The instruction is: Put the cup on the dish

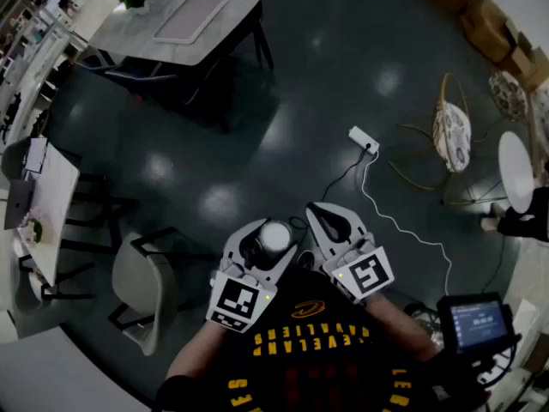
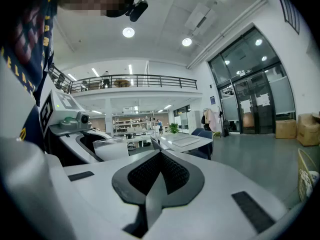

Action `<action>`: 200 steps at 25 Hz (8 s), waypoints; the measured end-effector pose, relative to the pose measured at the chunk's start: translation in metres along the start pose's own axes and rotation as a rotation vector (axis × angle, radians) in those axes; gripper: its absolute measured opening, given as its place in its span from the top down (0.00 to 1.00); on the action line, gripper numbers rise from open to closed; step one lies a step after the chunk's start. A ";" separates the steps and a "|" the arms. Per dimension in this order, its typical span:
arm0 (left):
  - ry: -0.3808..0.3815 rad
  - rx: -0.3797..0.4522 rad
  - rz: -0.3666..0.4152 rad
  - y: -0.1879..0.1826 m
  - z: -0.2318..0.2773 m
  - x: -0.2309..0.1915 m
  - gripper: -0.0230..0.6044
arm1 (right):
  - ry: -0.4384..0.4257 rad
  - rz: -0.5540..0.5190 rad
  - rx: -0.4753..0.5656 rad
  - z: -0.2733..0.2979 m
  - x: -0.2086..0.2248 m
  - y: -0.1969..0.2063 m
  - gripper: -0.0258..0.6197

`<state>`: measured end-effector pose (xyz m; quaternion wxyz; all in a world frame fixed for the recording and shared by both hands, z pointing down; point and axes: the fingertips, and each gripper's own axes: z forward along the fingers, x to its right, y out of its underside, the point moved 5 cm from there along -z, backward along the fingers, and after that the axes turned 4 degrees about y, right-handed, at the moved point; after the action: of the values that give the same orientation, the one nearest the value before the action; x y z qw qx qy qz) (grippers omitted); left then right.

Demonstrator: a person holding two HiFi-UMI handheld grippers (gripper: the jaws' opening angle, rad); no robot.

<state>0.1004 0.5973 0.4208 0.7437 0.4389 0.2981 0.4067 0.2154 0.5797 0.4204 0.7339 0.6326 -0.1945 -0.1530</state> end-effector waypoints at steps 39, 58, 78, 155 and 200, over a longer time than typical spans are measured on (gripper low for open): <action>0.007 0.035 -0.051 -0.052 0.007 -0.153 0.55 | -0.220 -0.092 0.001 0.153 -0.045 -0.013 0.59; -0.063 0.197 -0.076 -0.055 -0.032 -0.256 0.55 | -0.232 -0.101 0.011 0.259 -0.082 -0.032 0.60; -0.213 0.086 -0.035 -0.075 0.055 -0.356 0.55 | -0.362 -0.098 -0.029 0.371 0.006 -0.024 0.60; -0.396 0.081 -0.258 -0.196 0.230 -0.823 0.55 | -0.619 -0.276 -0.136 0.846 0.216 -0.096 0.61; -0.674 -0.115 -0.418 -0.050 0.365 -1.048 0.55 | -0.852 -0.645 -0.594 1.098 0.279 0.067 0.61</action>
<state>-0.1056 -0.4751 0.6263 0.8898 0.4354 0.0972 0.0958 -0.0669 -0.4959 0.6489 0.6531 0.3110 -0.2187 -0.6549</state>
